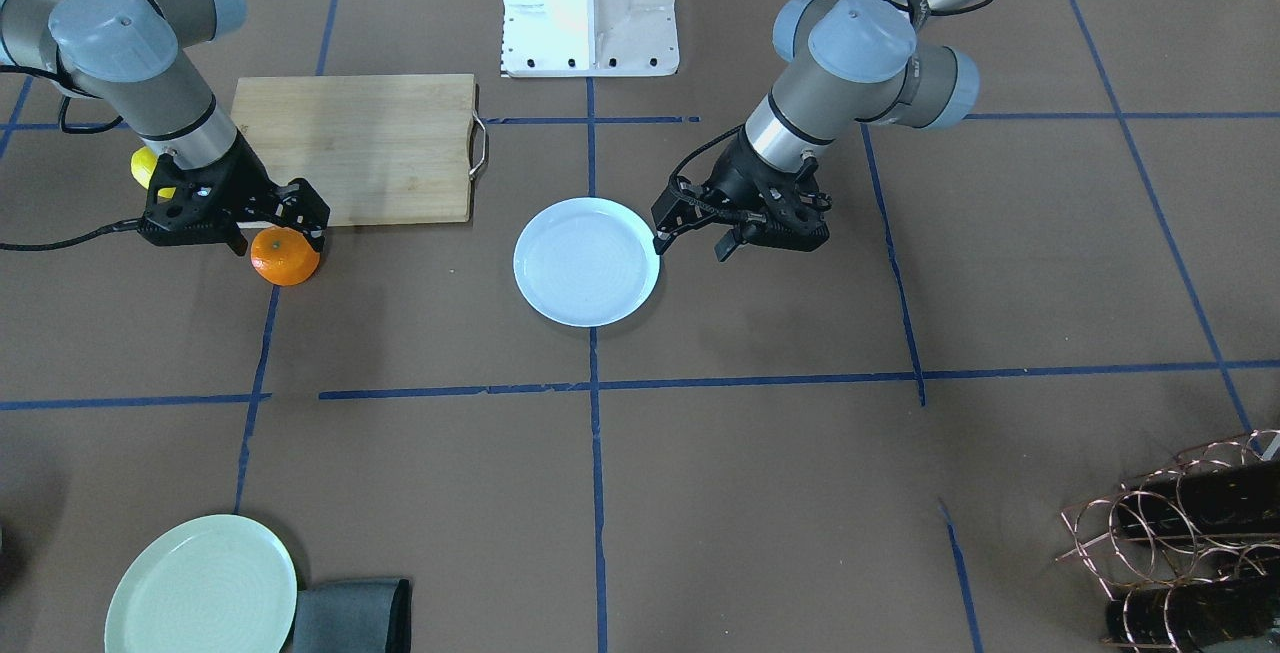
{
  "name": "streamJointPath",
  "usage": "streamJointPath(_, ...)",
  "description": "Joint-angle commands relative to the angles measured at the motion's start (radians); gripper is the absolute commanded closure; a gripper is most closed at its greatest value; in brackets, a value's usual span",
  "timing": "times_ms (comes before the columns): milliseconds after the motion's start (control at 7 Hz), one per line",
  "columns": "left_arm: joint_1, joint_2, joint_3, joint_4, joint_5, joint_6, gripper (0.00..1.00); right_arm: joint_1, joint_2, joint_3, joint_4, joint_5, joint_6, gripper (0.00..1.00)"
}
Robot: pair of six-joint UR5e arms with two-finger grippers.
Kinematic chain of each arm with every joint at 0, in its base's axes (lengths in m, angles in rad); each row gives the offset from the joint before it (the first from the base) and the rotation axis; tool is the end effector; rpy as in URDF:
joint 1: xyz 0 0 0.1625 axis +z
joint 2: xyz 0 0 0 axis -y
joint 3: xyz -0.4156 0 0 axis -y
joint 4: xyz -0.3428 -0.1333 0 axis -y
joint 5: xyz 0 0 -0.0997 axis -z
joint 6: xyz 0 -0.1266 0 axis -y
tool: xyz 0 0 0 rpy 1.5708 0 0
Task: Pick orange to plate
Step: 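Release the plate and lift the left gripper while the right gripper reaches the tangerine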
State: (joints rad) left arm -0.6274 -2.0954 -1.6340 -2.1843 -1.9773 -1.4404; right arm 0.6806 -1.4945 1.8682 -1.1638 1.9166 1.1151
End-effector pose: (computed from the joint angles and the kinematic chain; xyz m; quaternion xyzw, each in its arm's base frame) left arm 0.4675 -0.4418 0.2811 0.0500 0.5759 -0.0881 0.8112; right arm -0.3360 -0.3883 0.4662 0.0676 -0.4016 0.0372 0.9126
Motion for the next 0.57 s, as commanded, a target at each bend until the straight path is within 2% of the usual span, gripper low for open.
streamJointPath(0,0.000,0.002,0.000,0.000,0.000,-0.002,0.11,-0.016,-0.006,-0.003,-0.008,-0.040,0.002,0.00)
streamJointPath(429,0.000,0.006,0.000,0.000,0.002,0.000,0.11,-0.050,-0.006,-0.010,-0.013,-0.085,0.002,0.00)
